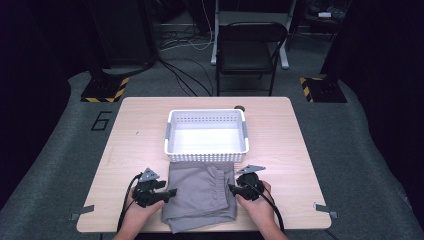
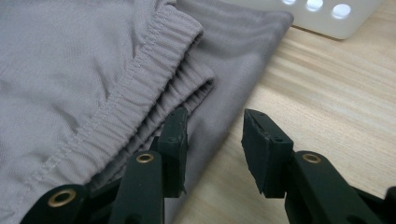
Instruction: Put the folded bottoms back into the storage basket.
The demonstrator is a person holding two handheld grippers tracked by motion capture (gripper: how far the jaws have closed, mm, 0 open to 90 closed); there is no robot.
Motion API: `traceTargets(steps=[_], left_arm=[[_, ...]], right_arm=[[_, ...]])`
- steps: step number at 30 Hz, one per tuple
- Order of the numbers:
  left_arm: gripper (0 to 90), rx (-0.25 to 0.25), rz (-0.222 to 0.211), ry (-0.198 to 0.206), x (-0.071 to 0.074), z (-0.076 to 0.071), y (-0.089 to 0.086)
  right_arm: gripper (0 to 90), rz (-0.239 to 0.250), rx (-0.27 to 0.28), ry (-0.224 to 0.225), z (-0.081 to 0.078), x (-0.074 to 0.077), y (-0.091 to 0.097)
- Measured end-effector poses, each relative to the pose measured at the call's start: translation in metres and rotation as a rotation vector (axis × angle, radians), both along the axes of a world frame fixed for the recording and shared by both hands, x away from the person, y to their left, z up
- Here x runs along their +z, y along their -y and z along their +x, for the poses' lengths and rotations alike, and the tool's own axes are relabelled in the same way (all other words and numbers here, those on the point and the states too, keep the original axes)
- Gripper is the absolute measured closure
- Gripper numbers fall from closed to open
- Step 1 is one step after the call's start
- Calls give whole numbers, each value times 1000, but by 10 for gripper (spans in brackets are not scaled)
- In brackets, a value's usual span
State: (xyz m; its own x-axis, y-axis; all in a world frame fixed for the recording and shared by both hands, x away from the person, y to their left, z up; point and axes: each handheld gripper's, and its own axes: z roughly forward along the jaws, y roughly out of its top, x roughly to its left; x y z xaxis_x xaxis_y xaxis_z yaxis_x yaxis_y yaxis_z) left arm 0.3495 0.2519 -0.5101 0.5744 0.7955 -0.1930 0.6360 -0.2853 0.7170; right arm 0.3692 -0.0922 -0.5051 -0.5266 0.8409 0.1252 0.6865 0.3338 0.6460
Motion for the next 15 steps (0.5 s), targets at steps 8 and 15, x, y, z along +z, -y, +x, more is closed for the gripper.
traceTargets(steps=[8, 15], left_arm=[[379, 19, -12, -24, -7, 4, -1], [371, 29, -1, -17, -8, 3, 1]], right_arm=[[627, -18, 7, -7, 4, -4, -5], [614, -21, 10, -17, -2, -4, -7]])
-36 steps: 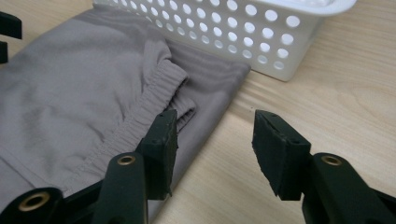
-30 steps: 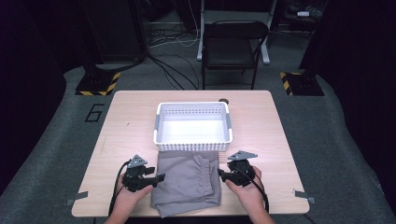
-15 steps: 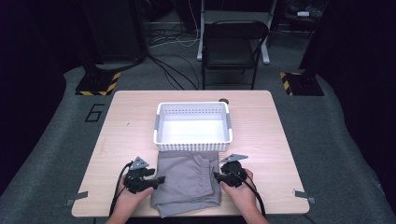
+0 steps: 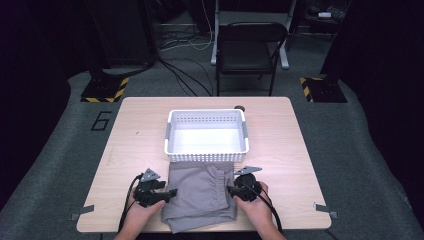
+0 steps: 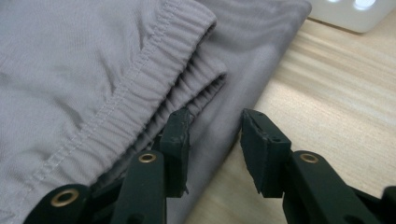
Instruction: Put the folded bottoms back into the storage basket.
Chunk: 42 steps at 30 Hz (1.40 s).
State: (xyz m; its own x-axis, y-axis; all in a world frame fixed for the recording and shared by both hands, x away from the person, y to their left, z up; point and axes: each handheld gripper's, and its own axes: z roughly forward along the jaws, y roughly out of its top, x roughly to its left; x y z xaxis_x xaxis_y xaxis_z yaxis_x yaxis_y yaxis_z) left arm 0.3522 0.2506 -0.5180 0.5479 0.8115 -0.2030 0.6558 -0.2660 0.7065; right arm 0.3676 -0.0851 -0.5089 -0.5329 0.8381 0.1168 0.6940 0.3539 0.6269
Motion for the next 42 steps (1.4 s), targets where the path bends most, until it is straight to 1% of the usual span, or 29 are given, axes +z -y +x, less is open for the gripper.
traceTargets(steps=[3, 4, 5, 6, 7, 9, 12, 14, 17, 19, 20, 21, 22, 23, 24, 25, 26, 27, 28, 29, 31, 32, 34, 35, 37, 39, 40, 41, 42], left_arm=[[366, -2, 8, 2, -1, 0, 0], [364, 3, 6, 0, -1, -1, 1], [359, 3, 7, 3, -1, -1, 1], [354, -1, 13, 6, -1, -1, 1], [352, -1, 17, 10, -1, -1, 1], [350, 3, 21, 12, -2, -1, 2], [348, 10, 18, 14, -2, -2, 2], [347, 13, 21, 15, -2, -2, 3], [346, 20, 18, 11, -2, -3, 3], [346, 27, 20, 10, -1, -4, 3], [347, 31, 28, 8, -1, -4, 3], [347, 43, 31, 8, -1, -5, 4], [347, 46, 33, 2, -1, -6, 5], [347, 49, 39, 13, -1, -6, 7], [347, 45, 45, 8, -1, -7, 7], [347, 56, 40, 11, -1, -7, 9], [348, 46, 44, 8, -1, -8, 10], [347, 46, 34, 8, -1, -9, 13], [347, 40, 42, 11, -1, -9, 13], [347, 28, 45, 6, 0, -10, 14], [348, 20, 57, 16, -1, -11, 18], [349, 18, 77, 25, -1, -12, 20], [355, 11, 95, 34, -1, -12, 22], [362, 15, 97, 42, -1, -12, 24], [380, 9, 117, 49, -1, -13, 25], [399, 10, 110, 56, -2, -13, 27], [423, -7, 120, 46, -1, -13, 26], [442, -8, 117, 59, -1, -13, 26], [465, -13, 118, 59, -1, -13, 26]], right_arm=[[619, -19, 6, 10, -2, 0, -1], [630, -24, -1, 3, -4, 0, -3], [637, -28, 12, 18, -4, 0, -3], [650, -29, 6, 20, -4, 0, -4], [657, -25, 9, 14, -5, 0, -4], [675, -23, 14, 23, -5, -1, -4], [734, -12, 13, 12, -6, 0, -4], [778, -13, 20, 16, -6, 0, -5], [807, -9, 20, 13, -8, 0, -6], [832, -1, 12, -5, -9, 0, -7], [844, -4, 17, -3, -9, 0, -7], [849, -12, 32, 10, -8, 0, -6], [851, -15, 29, 11, -8, 0, -7], [853, -15, 22, 11, -9, 0, -8], [854, -22, 27, 10, -9, 1, -8], [854, -23, 32, 16, -8, 1, -8], [854, -22, 30, 17, -9, 0, -8], [854, -22, 28, 11, -9, 1, -8], [848, -16, 22, 4, -9, 1, -8], [841, -15, 20, 14, -9, 0, -7], [808, -11, 18, 15, -8, 0, -6], [777, -17, 8, 17, -9, 0, -6], [757, -12, 3, 22, -8, -1, -4], [749, -12, 2, 19, -8, -1, -4], [730, -7, 0, 13, -9, -1, -3], [715, -1, -6, 16, -9, -1, -2], [714, -2, -4, 19, -9, -1, -2], [714, -1, -8, 16, -10, -1, -2], [716, -1, -10, 14, -10, -1, -3]])
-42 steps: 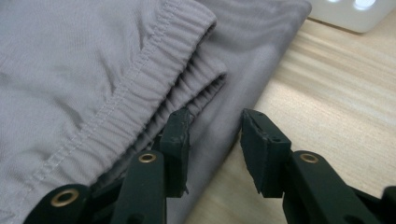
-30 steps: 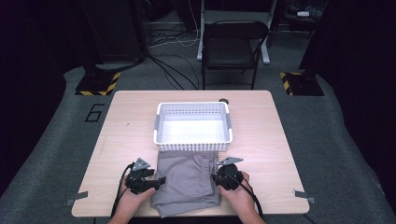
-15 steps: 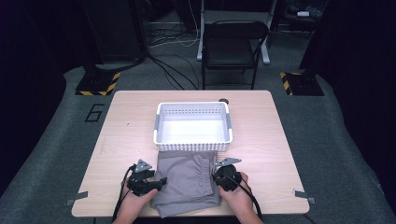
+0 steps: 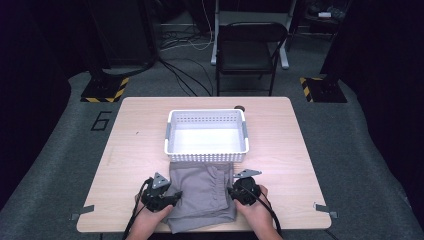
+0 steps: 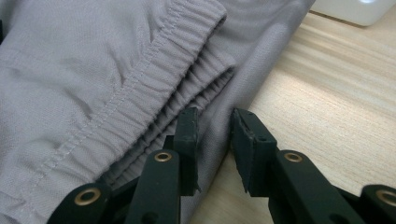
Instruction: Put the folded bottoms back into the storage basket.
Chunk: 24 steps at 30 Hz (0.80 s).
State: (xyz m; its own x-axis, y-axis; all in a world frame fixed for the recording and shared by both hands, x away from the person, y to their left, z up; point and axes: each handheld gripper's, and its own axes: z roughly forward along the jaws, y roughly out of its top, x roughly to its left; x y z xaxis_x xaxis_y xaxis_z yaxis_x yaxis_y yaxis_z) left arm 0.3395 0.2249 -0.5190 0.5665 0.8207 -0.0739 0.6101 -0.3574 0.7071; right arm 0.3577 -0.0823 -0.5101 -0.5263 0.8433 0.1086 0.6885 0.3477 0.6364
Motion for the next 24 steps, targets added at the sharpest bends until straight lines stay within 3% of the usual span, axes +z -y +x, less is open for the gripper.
traceTargets(steps=[7, 9, 13, 16, 22, 24], left_arm=[[592, 2, -50, 0, -1, 0, 0], [621, -5, -47, -9, -1, 1, -2], [656, -7, -56, -23, 0, 2, -2], [673, 21, -83, -24, -1, 1, -2], [700, 22, -109, -42, 3, 1, -5], [711, 15, -96, -40, 6, 1, -6]], right_arm=[[812, 21, 17, -15, 0, 0, 0], [840, 24, 21, -19, 0, 0, -1], [858, 31, 24, -18, 2, 0, 0], [866, 56, 24, -54, 4, 0, 2], [871, 53, 43, -49, 3, 3, 2], [872, 60, 49, -51, 2, 6, 2]])
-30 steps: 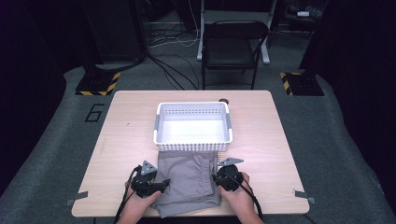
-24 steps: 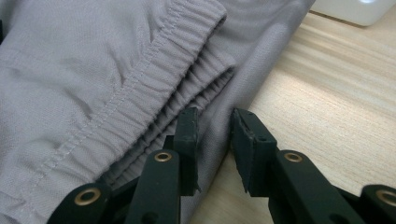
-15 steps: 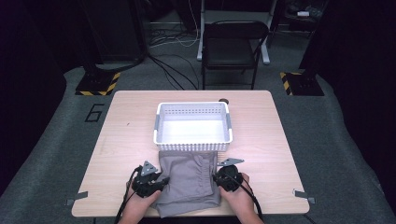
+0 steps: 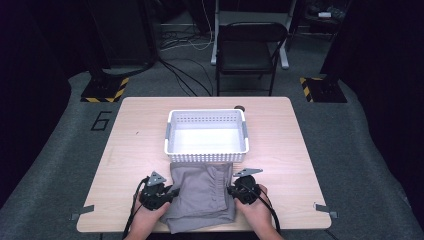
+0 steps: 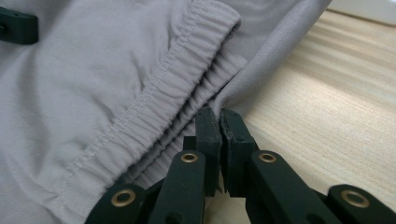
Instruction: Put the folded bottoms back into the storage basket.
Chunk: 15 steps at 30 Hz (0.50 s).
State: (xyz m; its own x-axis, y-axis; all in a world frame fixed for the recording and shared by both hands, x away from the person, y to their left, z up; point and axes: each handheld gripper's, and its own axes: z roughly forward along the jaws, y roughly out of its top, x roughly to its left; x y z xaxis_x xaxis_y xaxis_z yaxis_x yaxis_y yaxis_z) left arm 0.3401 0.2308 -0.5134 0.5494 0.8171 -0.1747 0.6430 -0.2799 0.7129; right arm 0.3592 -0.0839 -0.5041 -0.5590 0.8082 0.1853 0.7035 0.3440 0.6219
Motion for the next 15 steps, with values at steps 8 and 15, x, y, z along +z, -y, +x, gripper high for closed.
traceTargets(steps=[8, 15], left_arm=[[776, 9, -29, 13, 11, -5, -1], [788, 4, -49, 15, 20, -7, -3]], right_arm=[[874, 39, 15, 22, -5, 11, 3], [873, 66, 19, 28, -9, 17, 4]])
